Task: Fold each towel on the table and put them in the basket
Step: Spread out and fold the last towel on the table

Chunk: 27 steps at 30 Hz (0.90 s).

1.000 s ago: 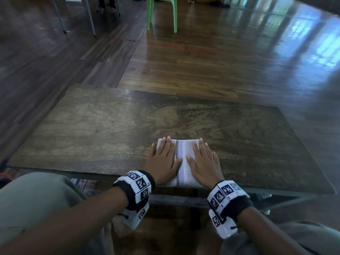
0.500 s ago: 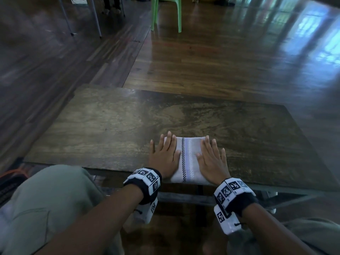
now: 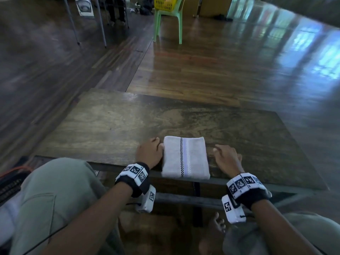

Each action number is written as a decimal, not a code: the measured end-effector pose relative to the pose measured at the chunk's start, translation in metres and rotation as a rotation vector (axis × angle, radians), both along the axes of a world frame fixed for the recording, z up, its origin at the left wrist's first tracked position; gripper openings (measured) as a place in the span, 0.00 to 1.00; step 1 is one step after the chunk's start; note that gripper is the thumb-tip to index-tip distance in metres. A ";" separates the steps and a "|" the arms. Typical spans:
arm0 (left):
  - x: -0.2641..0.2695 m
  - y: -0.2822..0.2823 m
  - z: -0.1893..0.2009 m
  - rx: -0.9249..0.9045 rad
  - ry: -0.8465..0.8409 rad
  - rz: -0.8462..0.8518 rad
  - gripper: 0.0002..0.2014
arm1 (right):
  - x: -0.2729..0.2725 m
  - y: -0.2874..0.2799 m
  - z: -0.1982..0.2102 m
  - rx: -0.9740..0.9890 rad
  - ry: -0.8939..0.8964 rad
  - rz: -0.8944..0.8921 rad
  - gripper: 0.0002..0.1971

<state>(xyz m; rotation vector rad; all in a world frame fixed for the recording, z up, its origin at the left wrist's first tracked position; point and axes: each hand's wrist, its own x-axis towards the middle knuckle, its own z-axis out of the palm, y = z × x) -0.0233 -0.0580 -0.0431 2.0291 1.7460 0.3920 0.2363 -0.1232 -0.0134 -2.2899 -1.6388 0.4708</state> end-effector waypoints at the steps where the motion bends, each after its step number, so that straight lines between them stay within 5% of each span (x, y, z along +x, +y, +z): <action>1: 0.001 -0.002 0.003 0.001 -0.060 0.042 0.22 | -0.002 0.000 0.003 0.021 0.070 0.001 0.19; 7: 0.015 -0.023 0.016 -0.142 -0.229 0.084 0.15 | -0.021 0.003 0.004 -0.075 0.392 -0.028 0.17; 15: 0.021 -0.016 0.018 -0.220 -0.268 0.128 0.18 | -0.033 0.015 -0.003 -0.136 0.429 -0.127 0.18; 21: 0.022 -0.016 0.020 -0.306 -0.424 0.174 0.16 | -0.038 0.021 0.001 -0.174 0.496 -0.152 0.10; 27: 0.023 -0.025 0.027 -0.392 -0.660 0.157 0.16 | -0.035 0.020 0.006 -0.181 0.601 -0.146 0.17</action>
